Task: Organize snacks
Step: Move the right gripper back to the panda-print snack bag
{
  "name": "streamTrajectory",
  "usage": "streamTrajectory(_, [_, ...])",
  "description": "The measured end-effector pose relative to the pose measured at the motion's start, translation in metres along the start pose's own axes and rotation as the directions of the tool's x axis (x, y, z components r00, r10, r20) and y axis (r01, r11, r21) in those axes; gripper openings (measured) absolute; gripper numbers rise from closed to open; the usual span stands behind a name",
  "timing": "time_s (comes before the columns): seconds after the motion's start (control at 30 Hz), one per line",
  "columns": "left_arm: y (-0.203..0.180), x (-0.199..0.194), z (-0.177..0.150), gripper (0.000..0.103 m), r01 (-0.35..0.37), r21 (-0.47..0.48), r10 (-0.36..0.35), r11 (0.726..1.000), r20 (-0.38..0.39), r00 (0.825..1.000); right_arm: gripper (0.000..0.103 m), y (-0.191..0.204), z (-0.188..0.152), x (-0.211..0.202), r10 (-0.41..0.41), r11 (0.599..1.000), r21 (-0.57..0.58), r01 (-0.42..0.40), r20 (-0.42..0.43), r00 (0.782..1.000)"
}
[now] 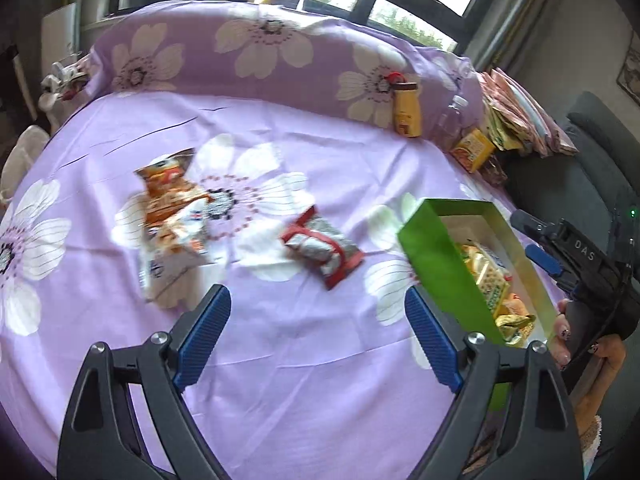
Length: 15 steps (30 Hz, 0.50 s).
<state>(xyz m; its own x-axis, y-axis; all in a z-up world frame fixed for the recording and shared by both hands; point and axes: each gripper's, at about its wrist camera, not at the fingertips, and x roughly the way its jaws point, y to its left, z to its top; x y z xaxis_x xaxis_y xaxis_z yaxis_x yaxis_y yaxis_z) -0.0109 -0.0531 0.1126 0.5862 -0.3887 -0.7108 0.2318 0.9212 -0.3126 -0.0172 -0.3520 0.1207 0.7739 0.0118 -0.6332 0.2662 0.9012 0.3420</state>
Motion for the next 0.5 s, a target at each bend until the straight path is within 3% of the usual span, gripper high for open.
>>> streamTrajectory(0.13, [0.052, -0.019, -0.018, 0.092, -0.063, -0.093, 0.065, 0.994, 0.021, 0.998, 0.086, 0.023, -0.011, 0.003, 0.009, 0.998, -0.054, -0.01, -0.004, 1.0])
streamTrajectory(0.2, [0.071, -0.021, -0.027, 0.101, -0.075, -0.126, 0.08, 0.989, 0.03, 0.996, 0.086, 0.036, -0.017, 0.004, 0.014, 0.996, -0.087, -0.014, 0.0, 1.0])
streamTrajectory(0.37, [0.106, -0.008, -0.036, 0.101, -0.108, -0.193, 0.108, 0.975, -0.011, 0.994, 0.086, 0.071, -0.035, 0.008, 0.023, 0.984, -0.178, -0.023, -0.005, 1.0])
streamTrajectory(0.5, [0.12, -0.002, -0.035, 0.101, -0.162, -0.214, 0.156, 0.963, -0.042, 0.987, 0.088, 0.102, -0.052, 0.014, 0.082, 0.968, -0.235, -0.089, -0.038, 0.996])
